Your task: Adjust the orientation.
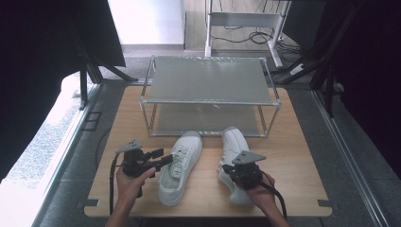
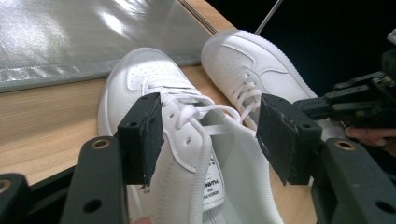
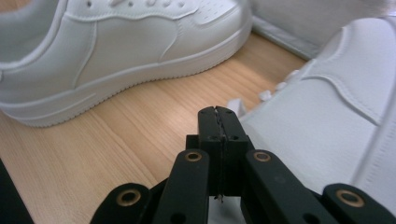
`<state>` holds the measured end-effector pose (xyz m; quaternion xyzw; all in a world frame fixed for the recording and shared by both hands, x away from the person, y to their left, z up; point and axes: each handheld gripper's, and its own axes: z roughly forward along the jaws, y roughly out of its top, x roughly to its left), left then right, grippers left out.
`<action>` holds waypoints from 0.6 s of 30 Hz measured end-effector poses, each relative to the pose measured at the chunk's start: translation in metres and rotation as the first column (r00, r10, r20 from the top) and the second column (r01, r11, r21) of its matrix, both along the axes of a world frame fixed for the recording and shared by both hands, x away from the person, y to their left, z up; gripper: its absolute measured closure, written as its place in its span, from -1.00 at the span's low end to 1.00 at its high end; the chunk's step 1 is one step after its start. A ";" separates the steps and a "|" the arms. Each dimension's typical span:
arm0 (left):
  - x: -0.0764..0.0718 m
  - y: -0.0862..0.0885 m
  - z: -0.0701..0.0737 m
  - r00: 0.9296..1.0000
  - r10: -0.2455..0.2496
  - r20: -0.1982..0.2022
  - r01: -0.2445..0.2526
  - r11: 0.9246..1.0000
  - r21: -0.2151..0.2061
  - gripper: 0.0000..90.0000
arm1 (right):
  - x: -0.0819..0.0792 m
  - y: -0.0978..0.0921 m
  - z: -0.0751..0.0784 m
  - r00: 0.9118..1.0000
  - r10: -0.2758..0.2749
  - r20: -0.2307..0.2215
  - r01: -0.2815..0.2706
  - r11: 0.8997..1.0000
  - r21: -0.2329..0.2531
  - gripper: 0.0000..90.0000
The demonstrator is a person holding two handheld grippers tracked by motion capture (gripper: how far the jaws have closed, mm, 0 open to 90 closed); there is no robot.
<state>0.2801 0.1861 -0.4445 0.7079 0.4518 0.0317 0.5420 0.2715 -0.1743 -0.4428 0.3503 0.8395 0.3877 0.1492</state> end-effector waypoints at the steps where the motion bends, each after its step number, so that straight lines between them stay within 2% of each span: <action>1: 0.000 -0.001 0.000 1.000 0.003 0.000 -0.003 1.000 0.008 -0.10 | -0.001 -0.006 0.003 0.999 -0.034 0.026 0.034 0.999 -0.006 1.00; 5: 0.000 -0.002 -0.001 1.000 -0.001 -0.001 0.001 1.000 0.009 -0.10 | 0.002 -0.013 0.000 0.999 -0.037 0.006 0.037 0.999 0.011 1.00; 7: 0.000 -0.002 -0.001 1.000 -0.001 -0.001 0.001 1.000 0.009 -0.10 | 0.002 -0.012 -0.001 0.999 -0.035 0.001 0.035 0.999 0.002 1.00; 13: -0.001 0.001 0.000 1.000 0.006 -0.005 -0.006 1.000 0.008 -0.11 | 0.002 -0.013 -0.001 0.999 -0.040 0.001 0.040 0.999 -0.022 1.00; 16: 0.000 0.001 0.000 1.000 0.007 -0.006 -0.007 1.000 0.007 -0.11 | 0.002 -0.014 0.000 0.999 -0.043 0.002 0.043 0.999 -0.021 1.00; 18: 0.000 0.000 -0.001 1.000 0.004 -0.009 -0.004 1.000 0.008 -0.11 | 0.001 -0.020 0.002 0.998 -0.064 0.013 0.064 0.998 -0.011 1.00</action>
